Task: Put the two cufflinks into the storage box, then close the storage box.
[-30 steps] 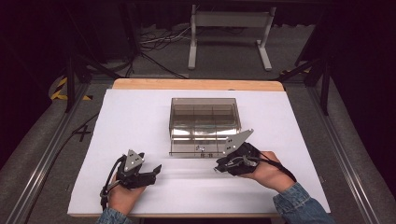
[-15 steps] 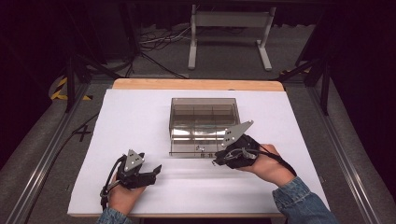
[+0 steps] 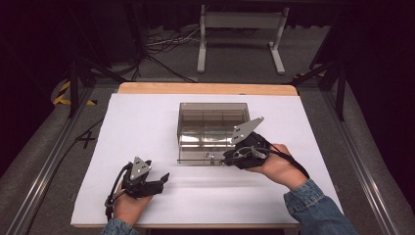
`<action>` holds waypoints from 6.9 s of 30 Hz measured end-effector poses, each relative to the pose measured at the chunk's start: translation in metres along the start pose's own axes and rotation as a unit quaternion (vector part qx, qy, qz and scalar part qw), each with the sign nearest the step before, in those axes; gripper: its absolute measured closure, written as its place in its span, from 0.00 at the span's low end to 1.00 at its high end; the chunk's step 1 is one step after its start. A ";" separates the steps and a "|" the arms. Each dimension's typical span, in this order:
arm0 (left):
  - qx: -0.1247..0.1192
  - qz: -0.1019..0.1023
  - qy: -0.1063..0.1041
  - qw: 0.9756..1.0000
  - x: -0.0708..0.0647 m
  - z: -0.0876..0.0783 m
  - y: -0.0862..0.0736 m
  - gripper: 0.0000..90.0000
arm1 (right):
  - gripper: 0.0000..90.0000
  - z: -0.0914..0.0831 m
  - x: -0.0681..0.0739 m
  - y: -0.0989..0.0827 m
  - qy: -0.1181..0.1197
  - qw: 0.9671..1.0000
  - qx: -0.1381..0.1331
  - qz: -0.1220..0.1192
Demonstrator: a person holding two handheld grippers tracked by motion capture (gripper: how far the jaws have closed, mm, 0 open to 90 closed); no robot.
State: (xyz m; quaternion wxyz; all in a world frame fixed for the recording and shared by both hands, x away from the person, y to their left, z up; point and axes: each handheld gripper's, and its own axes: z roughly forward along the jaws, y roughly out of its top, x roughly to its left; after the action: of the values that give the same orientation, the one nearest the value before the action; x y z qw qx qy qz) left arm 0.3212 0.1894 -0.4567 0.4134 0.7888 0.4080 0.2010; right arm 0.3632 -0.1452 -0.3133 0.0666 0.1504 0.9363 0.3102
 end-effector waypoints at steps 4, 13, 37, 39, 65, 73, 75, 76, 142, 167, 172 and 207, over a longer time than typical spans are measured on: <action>0.000 0.000 0.000 1.000 0.000 0.000 0.000 0.23 | 0.83 0.000 -0.003 0.003 -0.003 1.000 -0.001 0.007; 0.000 0.000 -0.001 1.000 0.000 0.000 0.000 0.23 | 0.82 0.002 -0.011 0.009 -0.017 0.999 0.003 0.032; 0.000 0.000 -0.001 1.000 0.000 0.000 0.000 0.23 | 0.82 0.012 -0.032 0.016 -0.048 0.996 0.001 0.077; 0.000 0.000 -0.001 1.000 0.000 0.000 0.000 0.23 | 0.82 0.013 -0.034 0.016 -0.049 0.995 0.000 0.083; 0.000 0.002 -0.002 1.000 0.000 0.000 0.000 0.23 | 0.82 0.037 -0.039 0.013 -0.052 0.993 0.030 0.103; 0.000 0.002 -0.002 1.000 0.000 0.000 0.000 0.23 | 0.82 0.043 -0.038 0.011 -0.053 0.993 0.040 0.102; 0.000 0.002 -0.002 1.000 0.000 0.000 0.000 0.23 | 0.82 0.044 -0.037 0.011 -0.052 0.992 0.042 0.102; 0.000 0.002 -0.002 1.000 0.000 0.000 0.000 0.23 | 0.82 0.044 -0.037 0.011 -0.052 0.992 0.044 0.102; 0.000 0.002 -0.001 1.000 0.000 0.000 0.000 0.23 | 1.00 0.013 0.002 -0.016 -0.001 1.000 0.018 0.019; 0.000 0.002 -0.002 1.000 0.000 0.000 0.000 0.23 | 1.00 0.044 0.000 -0.026 -0.004 0.997 0.069 0.018; 0.001 0.002 -0.002 1.000 0.000 0.000 0.000 0.23 | 1.00 0.049 -0.001 -0.026 -0.008 0.997 0.075 0.017; 0.001 0.003 -0.001 1.000 0.000 0.000 0.000 0.23 | 1.00 0.051 -0.018 -0.010 -0.042 0.997 0.066 0.026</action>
State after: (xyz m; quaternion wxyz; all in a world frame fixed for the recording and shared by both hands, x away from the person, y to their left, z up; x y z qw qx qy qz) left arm 0.3212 0.1890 -0.4568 0.4124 0.7909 0.4052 0.2007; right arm 0.3892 -0.1306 -0.3594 0.0880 0.1918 0.9469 0.2424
